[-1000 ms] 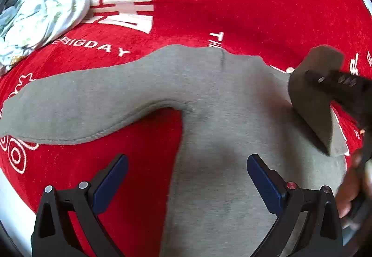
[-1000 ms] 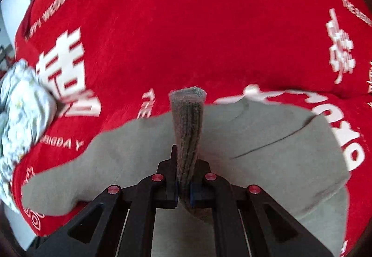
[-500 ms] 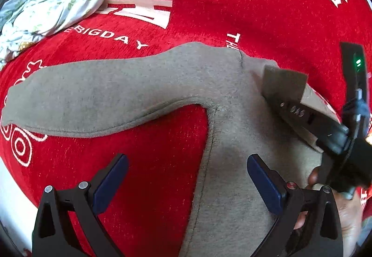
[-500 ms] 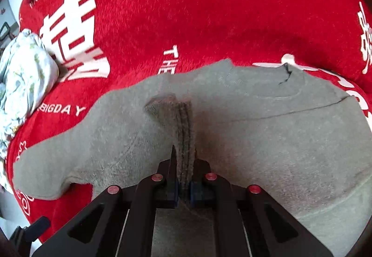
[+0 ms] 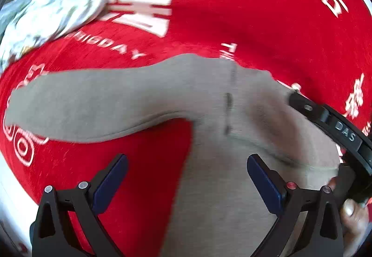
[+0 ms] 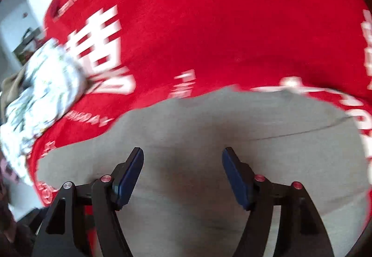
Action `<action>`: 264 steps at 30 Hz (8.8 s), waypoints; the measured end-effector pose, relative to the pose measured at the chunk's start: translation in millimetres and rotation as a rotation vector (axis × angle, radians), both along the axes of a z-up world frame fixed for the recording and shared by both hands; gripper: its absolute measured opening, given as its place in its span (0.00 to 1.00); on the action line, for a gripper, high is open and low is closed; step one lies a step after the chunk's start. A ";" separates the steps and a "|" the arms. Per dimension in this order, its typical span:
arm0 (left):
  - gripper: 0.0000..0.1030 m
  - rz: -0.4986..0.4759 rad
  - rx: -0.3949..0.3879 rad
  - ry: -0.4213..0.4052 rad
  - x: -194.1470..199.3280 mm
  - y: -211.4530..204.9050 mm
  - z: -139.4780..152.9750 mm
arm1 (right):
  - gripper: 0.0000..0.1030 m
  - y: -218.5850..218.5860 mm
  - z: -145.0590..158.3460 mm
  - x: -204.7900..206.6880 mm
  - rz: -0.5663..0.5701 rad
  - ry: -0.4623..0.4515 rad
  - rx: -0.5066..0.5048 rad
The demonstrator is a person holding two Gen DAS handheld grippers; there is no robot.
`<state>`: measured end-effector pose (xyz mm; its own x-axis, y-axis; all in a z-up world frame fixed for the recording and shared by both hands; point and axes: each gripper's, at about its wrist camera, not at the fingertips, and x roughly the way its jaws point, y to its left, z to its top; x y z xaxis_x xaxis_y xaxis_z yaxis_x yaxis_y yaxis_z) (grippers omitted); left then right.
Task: Fold small clothes
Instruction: 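Carry the sleeve across the sweater body and open the right gripper, then move the left gripper toward the other sleeve cuff, then close the left gripper on the other grey sleeve cuff, then carry the held sleeve across the sweater body with the left gripper, then lay the sleeve on the sweater and open the left gripper, then move both grippers down to the hem of the grey sweater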
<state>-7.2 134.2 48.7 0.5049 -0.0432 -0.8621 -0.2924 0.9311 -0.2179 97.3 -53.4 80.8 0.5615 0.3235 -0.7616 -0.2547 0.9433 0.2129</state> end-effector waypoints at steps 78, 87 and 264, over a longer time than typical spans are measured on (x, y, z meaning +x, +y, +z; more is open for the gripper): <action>0.61 0.724 0.134 0.085 -5.4 229.6 -56.4 | 1.00 -46.0 -72.3 -43.2 -0.070 -0.004 -0.277; 0.12 0.729 0.072 0.015 -16.2 248.5 -40.1 | 1.00 -47.4 -72.7 -44.8 -0.068 -0.009 -0.272; 0.86 -0.870 -0.286 0.136 145.2 -294.2 10.9 | 1.00 -145.1 -60.1 -129.7 0.023 -0.090 -0.152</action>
<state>138.0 -160.0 59.6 0.0902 -0.5799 -0.8097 0.4447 0.7509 -0.4882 -32.4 -198.5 20.7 0.6234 0.2220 -0.7497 -0.2882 0.9566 0.0436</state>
